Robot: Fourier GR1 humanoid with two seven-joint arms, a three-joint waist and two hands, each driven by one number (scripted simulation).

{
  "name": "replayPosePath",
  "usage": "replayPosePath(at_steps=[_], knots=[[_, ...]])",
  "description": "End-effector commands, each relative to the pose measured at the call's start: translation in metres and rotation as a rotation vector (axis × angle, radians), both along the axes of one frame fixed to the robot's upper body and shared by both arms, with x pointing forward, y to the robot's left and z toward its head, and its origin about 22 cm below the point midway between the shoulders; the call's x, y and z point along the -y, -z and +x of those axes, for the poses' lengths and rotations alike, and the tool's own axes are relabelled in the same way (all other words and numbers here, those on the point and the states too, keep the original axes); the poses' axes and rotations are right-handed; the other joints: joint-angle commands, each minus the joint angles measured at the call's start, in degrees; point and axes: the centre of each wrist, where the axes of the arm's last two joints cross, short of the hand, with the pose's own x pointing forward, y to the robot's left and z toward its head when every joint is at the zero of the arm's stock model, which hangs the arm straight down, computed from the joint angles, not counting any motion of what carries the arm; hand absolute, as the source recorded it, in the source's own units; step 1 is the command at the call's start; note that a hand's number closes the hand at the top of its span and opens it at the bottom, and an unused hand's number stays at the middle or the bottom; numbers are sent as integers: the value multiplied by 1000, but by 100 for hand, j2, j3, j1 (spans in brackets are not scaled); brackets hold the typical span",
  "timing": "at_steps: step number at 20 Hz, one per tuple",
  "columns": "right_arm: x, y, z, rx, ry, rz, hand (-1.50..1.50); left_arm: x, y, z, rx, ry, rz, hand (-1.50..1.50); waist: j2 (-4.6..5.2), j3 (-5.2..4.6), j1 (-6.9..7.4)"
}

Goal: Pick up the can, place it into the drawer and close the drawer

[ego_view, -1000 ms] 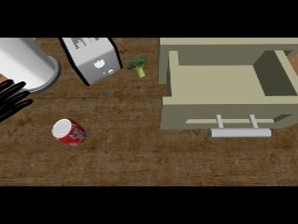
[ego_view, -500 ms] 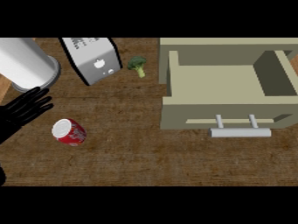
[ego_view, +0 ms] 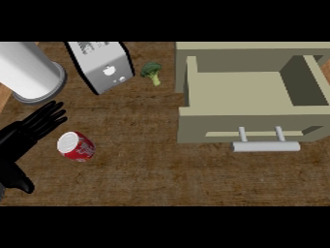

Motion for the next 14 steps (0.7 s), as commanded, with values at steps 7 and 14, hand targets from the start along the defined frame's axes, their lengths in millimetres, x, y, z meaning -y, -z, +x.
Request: replayPosePath(at_steps=[7, 14], knots=[[-3, 0, 2, 7, 1, -13, -150, -8, 45, 8, -21, -53, 15, -150, 3, 1, -1], [-2, 10, -8, -10, -27, -6, -150, -16, 76, -5, -43, -55, 29, -150, 10, -2, -23]])
